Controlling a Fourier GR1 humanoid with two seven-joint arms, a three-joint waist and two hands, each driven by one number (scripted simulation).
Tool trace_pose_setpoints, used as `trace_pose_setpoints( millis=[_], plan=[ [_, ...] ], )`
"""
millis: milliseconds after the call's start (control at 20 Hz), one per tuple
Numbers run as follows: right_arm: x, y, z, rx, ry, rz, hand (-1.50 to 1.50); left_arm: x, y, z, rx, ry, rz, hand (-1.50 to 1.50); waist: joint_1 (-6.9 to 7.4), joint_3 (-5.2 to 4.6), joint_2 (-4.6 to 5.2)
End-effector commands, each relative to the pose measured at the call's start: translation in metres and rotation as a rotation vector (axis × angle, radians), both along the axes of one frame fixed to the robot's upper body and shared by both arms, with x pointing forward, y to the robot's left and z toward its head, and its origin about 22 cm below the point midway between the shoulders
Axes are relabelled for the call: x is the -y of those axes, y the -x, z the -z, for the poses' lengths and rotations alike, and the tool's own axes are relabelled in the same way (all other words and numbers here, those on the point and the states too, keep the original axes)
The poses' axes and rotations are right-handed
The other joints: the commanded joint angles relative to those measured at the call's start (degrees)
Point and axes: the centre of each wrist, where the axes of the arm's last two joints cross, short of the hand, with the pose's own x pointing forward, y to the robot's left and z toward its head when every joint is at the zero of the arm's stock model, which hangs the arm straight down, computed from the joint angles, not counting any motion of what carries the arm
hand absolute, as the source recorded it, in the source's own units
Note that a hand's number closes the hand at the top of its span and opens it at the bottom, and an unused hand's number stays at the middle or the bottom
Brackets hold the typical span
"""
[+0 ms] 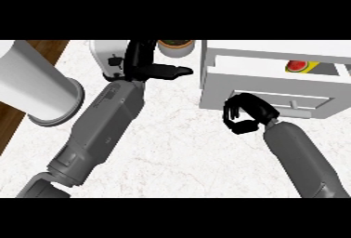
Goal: Pick up the cup, place it into the drawer and close the drawer
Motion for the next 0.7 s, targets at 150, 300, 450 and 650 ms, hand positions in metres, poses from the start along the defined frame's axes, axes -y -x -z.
trace_pose_setpoints(
  millis=[150,300,450,650],
  plan=[
    [0.033,-0.050,-0.046,0.132,-0.120,0.144,1.50,-0.014,0.008,0.007,0.002,0.010,0.036,-1.50,3.13,0.32,0.82],
    [0.041,-0.059,-0.055,0.163,-0.131,0.200,1.50,-0.041,0.003,-0.002,0.013,0.010,0.036,-1.50,3.96,0.33,1.47],
    [0.059,-0.070,-0.086,0.189,-0.148,0.270,1.50,-0.047,0.009,0.010,0.001,-0.012,0.051,-1.50,4.77,0.28,1.37],
    [0.066,-0.072,-0.095,0.204,-0.187,0.285,1.50,-0.051,0.011,0.014,-0.007,0.006,0.064,-1.50,5.38,0.26,2.02]
  ],
)
